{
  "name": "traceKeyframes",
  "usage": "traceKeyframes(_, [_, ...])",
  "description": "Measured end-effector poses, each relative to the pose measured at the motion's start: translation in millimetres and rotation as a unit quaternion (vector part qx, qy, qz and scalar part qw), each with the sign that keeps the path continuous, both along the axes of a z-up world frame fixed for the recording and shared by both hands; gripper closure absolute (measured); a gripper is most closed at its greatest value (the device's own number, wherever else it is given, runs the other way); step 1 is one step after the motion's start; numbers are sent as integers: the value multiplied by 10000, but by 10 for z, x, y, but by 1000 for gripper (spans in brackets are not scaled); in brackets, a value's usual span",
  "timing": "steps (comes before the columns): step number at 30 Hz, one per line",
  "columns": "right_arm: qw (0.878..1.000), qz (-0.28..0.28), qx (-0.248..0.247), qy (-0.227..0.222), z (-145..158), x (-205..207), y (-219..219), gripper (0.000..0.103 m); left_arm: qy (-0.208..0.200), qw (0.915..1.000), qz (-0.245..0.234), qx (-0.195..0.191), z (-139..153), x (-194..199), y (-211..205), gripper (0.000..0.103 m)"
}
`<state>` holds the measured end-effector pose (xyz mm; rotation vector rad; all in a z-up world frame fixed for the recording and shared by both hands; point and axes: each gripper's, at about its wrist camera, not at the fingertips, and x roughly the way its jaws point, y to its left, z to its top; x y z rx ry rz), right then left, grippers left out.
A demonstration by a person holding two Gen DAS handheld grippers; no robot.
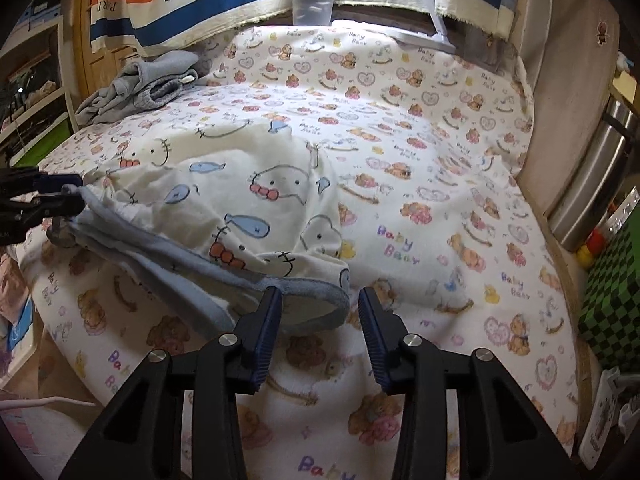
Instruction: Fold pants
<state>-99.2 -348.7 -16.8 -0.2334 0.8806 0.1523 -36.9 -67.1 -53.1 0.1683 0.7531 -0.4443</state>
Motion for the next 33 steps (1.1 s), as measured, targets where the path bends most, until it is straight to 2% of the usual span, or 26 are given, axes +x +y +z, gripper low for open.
traceKeyframes(1, [10000,-5,-6,-32,4,13,2,65,52,10000,4,-50,0,9,14,101])
traceKeyframes(3, [10000,-58,24,-22,1,53,-4,98,64,9997,58,-219,30,25,65,101])
traceKeyframes(6, [9997,-62,229,-27,37,81,-9,100,-244,9993,154,-244,168,-35,141,101])
traceKeyframes(11, [9978,50,558,-367,268,-26,21,100,-617,9970,363,-302,410,-144,340,101])
traceKeyframes(14, [9958,81,698,-585,407,-122,39,100,-685,9962,452,-307,440,-181,442,101])
traceKeyframes(17, [9946,221,775,-646,467,-233,69,100,-587,9968,470,-288,360,-223,504,101])
traceKeyframes(22, [9954,463,838,-51,281,-335,91,100,-167,9987,429,-239,63,-264,520,101])
traceKeyframes(28, [9921,283,1072,584,-26,-422,-44,100,195,9978,462,-425,-138,-261,587,101])
traceKeyframes(31, [9928,133,965,692,-102,-422,-103,100,184,9981,461,-353,-143,-291,573,97])
traceKeyframes(33, [9933,34,1013,547,-63,-411,-147,99,120,9981,496,-331,-122,-305,576,95])
